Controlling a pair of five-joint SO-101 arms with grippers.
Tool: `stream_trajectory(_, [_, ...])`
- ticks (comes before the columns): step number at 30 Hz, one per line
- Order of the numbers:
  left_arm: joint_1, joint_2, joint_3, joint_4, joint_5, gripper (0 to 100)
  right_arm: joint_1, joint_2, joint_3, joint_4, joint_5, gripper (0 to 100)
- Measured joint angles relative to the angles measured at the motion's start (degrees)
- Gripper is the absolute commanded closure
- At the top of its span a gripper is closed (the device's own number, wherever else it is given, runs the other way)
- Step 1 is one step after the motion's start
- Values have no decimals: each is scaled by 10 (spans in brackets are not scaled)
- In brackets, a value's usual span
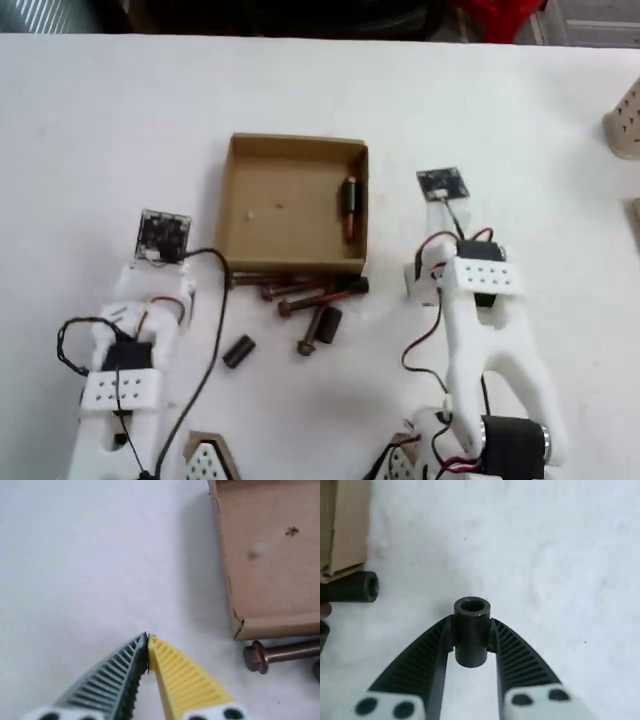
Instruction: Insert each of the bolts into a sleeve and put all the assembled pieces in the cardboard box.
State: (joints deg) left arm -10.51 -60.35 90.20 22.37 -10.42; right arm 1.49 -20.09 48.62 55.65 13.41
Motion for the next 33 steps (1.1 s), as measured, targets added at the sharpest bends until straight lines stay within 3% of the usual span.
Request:
stream_trajectory(5, [37, 0, -83, 127, 95, 976, 26, 0, 5, -20, -4, 981])
stream_trajectory(9, [111, 0, -164, 242, 131, 972, 23, 0, 5, -20, -4, 981])
stream_trajectory(14, [259, 0, -222, 336, 194, 828, 25, 0, 5, -20, -4, 981])
stream_trajectory(20, [411, 0, -203, 338, 206, 845, 24, 0, 5, -20, -4, 981])
stream_trajectory(23, [456, 0, -186, 308, 207, 849, 24, 0, 5, -20, -4, 981])
stream_trajectory(33, [474, 175, -182, 217, 207, 849, 24, 0, 5, -20, -4, 981])
